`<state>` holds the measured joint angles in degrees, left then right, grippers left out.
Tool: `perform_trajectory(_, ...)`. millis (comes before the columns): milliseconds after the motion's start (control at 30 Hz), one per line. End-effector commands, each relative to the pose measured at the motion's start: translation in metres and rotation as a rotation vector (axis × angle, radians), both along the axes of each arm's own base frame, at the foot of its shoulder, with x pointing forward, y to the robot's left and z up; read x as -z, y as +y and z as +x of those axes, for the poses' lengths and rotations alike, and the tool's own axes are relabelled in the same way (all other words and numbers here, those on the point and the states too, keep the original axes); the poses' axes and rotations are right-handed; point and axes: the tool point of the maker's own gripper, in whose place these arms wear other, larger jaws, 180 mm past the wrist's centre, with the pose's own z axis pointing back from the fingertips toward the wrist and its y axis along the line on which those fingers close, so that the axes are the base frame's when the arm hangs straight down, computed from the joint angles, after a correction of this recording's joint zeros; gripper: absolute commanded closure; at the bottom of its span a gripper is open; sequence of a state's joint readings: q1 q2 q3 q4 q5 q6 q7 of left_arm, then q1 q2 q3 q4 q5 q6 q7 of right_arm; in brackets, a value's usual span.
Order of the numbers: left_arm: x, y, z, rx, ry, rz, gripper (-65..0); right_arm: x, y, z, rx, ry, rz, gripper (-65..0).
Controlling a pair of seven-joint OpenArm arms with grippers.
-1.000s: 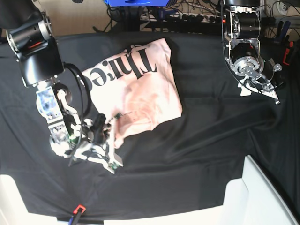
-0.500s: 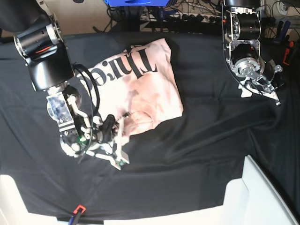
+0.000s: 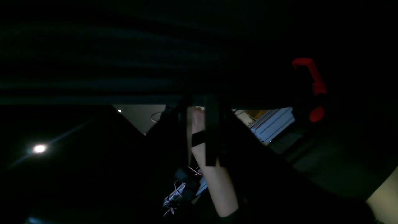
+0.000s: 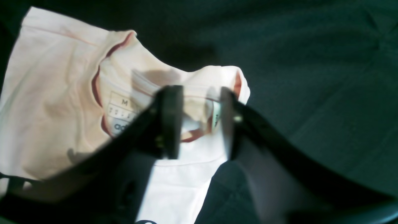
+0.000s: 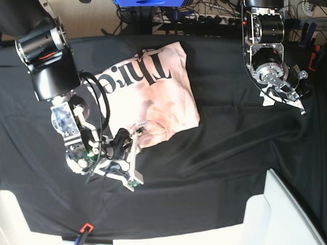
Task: Fold the T-shirt properly
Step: 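Grasp the shirt corner with the right gripper and tuck it under, then release the corner with the right gripper and lower the left gripper to the shirt edge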
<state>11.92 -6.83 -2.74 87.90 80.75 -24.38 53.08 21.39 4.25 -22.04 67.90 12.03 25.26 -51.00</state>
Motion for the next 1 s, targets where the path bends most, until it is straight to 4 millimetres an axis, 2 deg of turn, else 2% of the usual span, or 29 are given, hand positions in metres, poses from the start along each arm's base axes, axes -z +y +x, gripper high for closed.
perform_trajectory(0, -0.016, 0.004, 0.005, -0.005, -0.039, 0.039, -6.4, -0.023, 0.005, 0.014, -0.005, -0.069, 0.031, -23.6)
perform_trajectory(67, -0.016, 0.001, 0.006, -0.003, -0.048, 0.030, -6.4, -0.030, 0.001, 0.010, -0.010, -0.100, 0.030, -24.8)
perform_trajectory(167, -0.019, -0.015, 0.014, 0.027, -0.075, 0.007, -6.4, -0.042, -0.012, 0.007, -0.017, -0.151, 0.011, -24.5)
perform_trajectory(267, -0.019, -0.034, 0.025, 0.084, -0.084, -0.010, -6.4, -0.044, -0.030, 0.000, -0.014, -0.151, -0.041, -24.4)
perform_trajectory(400, -0.009, -0.077, 0.037, 0.149, -0.102, -0.096, -6.4, -0.038, -0.045, -0.020, -0.022, -0.147, -0.071, -24.2)
perform_trajectory(500, -0.010, -0.118, 0.051, 0.201, -0.179, -0.265, -6.4, -0.034, -0.049, -0.034, -0.030, -0.143, -0.078, -24.1)
perform_trajectory(567, -0.011, -0.144, 0.058, 0.239, -0.218, -0.379, -6.4, -0.030, -0.062, -0.038, 0.016, -0.124, -0.076, -19.3)
perform_trajectory(667, -0.012, -0.175, 0.061, 0.285, -0.246, -0.505, -6.2, -0.024, -0.098, -0.042, 0.153, -0.098, -0.058, 0.0)
perform_trajectory(733, -0.013, -0.191, 0.060, 0.311, -0.251, -0.564, -6.2, -0.019, -0.115, -0.047, 0.229, -0.080, -0.042, -2.0)
perform_trajectory(833, -0.007, -0.216, 0.059, 0.345, -0.240, -0.663, -6.2, -0.011, -0.144, -0.059, 0.330, -0.052, -0.040, 0.0)
perform_trajectory(967, 0.003, -0.250, 0.058, 0.370, -0.217, -0.821, -6.2, 0.001, -0.165, -0.077, 0.395, -0.016, -0.046, 0.0)
